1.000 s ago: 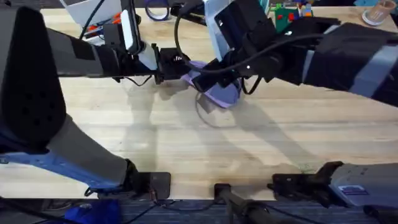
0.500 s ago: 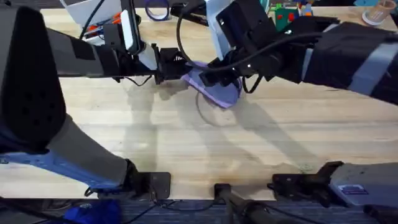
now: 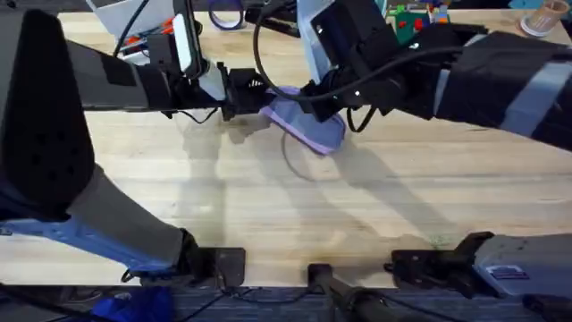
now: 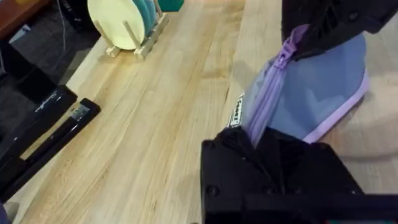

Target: Unzip the bag, pick up the pens from the table one at a time and place them inside, then zip the bag closed.

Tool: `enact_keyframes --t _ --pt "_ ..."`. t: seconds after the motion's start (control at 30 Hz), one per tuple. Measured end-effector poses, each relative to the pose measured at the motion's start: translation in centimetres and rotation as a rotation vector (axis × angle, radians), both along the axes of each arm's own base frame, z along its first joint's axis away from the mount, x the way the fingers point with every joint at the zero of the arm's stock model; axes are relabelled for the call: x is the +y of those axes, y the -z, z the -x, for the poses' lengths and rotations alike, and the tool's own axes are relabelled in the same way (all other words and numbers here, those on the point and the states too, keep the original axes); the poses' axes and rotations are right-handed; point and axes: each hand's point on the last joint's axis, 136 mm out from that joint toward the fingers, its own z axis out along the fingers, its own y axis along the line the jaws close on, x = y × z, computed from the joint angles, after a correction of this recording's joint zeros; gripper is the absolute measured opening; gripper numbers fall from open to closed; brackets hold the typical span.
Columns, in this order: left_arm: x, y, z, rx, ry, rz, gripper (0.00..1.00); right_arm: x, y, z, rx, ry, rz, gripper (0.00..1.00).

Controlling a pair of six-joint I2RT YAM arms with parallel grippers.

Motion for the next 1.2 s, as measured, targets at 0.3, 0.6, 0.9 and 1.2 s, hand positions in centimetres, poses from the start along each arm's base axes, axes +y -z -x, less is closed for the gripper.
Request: enact_keyframes --t 0.3,0.6,0.9,1.2 --pt "0.0 0.0 0.0 0.000 -0.001 0.000 0.043 0.0 0.0 0.0 -0.001 0.000 -0.001 0.031" --pt "0.0 0.0 0.0 0.000 -0.001 0.000 0.043 -0.2 0.0 -0.1 -0.008 0.009 0.009 0.031" --pt "-0.1 -0.2 0.2 -0.002 0.010 0.014 0.043 -0.6 -0.2 0.6 0.005 0.003 0.027 0.030" --pt "-0.9 -0.7 0.7 -0.003 0.046 0.043 0.043 -1.6 -0.7 1.8 0.025 -0.021 0.063 0.030"
